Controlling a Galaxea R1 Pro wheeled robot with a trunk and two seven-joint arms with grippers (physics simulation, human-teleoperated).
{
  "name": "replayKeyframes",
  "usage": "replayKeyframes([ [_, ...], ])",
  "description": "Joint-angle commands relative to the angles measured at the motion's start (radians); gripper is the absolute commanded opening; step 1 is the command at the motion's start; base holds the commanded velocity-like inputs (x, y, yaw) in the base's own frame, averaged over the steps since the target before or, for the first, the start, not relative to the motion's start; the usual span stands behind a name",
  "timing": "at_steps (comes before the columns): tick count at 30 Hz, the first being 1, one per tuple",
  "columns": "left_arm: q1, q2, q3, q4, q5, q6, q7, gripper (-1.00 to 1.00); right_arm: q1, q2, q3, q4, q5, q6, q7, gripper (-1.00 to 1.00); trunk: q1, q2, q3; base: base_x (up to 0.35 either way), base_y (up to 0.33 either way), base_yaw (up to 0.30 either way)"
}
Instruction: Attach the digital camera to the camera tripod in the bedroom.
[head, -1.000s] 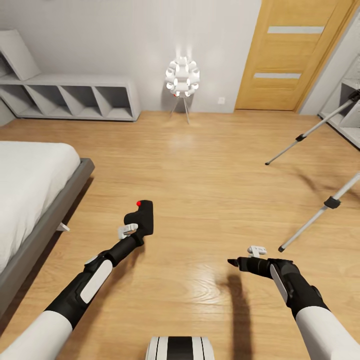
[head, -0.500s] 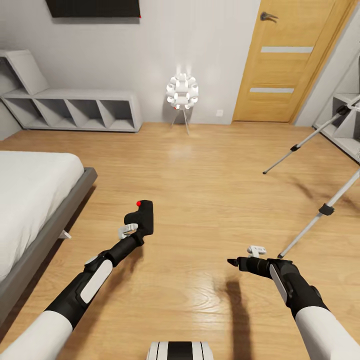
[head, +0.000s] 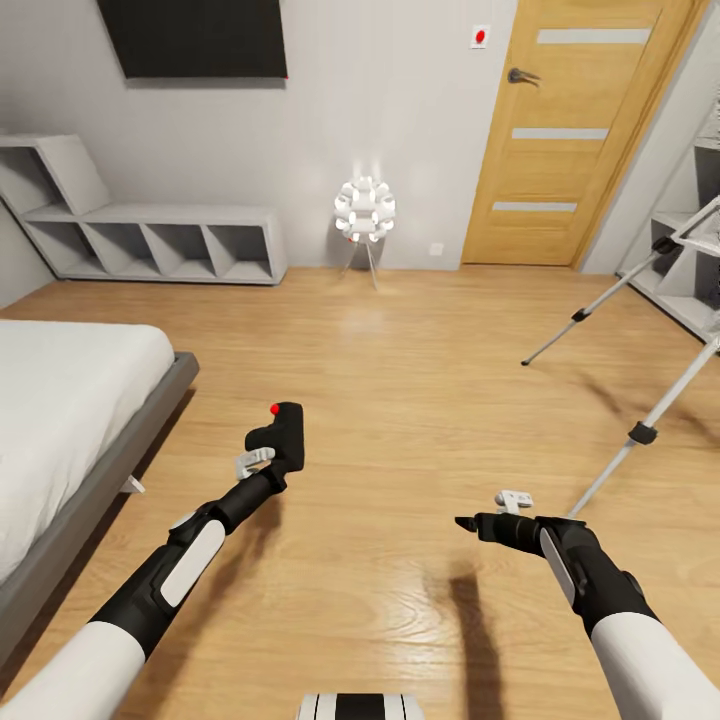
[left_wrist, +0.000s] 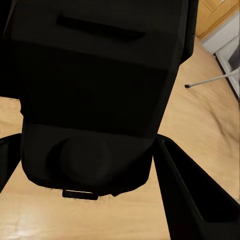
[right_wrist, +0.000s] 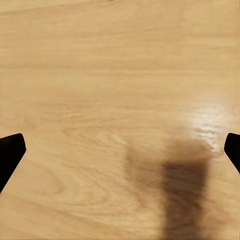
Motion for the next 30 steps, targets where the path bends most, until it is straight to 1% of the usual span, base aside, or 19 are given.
replayKeyframes([
  [1, 0.000, 0.001, -0.002, -0.001, 0.009, 0.005, 0.002, -1.00, 0.000, 0.000, -0.003, -0.001, 0.001, 0.006, 0.004, 1.00, -0.001, 0.000, 0.003, 0.000, 0.000, 0.000],
  [5, 0.000, 0.001, -0.002, -0.001, 0.005, 0.005, 0.017, -1.00, 0.000, 0.001, -0.003, 0.001, 0.001, 0.011, 0.004, 1.00, -0.002, 0.001, 0.019, 0.000, 0.000, 0.000],
  [12, 0.000, 0.001, -0.001, -0.001, 0.009, 0.006, 0.026, -1.00, 0.000, 0.001, -0.003, -0.002, 0.001, 0.009, 0.003, 1.00, -0.006, 0.003, 0.046, 0.000, 0.000, 0.000],
  [15, 0.000, 0.000, 0.002, 0.001, 0.013, 0.007, 0.062, -1.00, 0.000, 0.001, -0.003, -0.002, 0.001, 0.007, 0.003, 1.00, -0.007, 0.003, 0.057, 0.000, 0.000, 0.000],
  [18, 0.000, 0.000, 0.004, 0.003, 0.017, 0.008, 0.157, -1.00, 0.000, 0.000, -0.003, -0.003, 0.001, 0.007, 0.004, 1.00, -0.008, 0.004, 0.069, 0.000, 0.000, 0.000],
  [19, 0.000, -0.001, 0.004, 0.002, 0.017, 0.009, 0.172, -1.00, 0.000, 0.000, -0.003, -0.003, 0.001, 0.007, 0.005, 1.00, -0.009, 0.004, 0.073, 0.000, 0.000, 0.000],
  [20, 0.000, -0.002, 0.004, 0.001, 0.015, 0.009, 0.210, -1.00, 0.000, 0.000, -0.003, -0.003, 0.001, 0.006, 0.003, 1.00, -0.009, 0.004, 0.077, 0.000, 0.000, 0.000],
  [21, 0.000, -0.002, 0.004, -0.001, 0.013, 0.009, 0.226, -1.00, 0.000, 0.000, -0.003, -0.003, 0.002, 0.006, 0.001, 1.00, -0.010, 0.005, 0.081, 0.000, 0.000, 0.000],
  [24, 0.000, -0.002, 0.003, -0.007, 0.008, 0.009, 0.248, -1.00, 0.000, 0.001, -0.003, -0.002, 0.002, 0.006, 0.001, 1.00, -0.011, 0.005, 0.092, 0.000, 0.000, 0.000],
  [30, 0.000, -0.004, 0.002, -0.014, 0.005, 0.010, 0.254, -1.00, 0.000, 0.000, -0.003, -0.002, 0.001, 0.006, 0.007, 1.00, -0.014, 0.007, 0.115, 0.000, 0.000, 0.000],
])
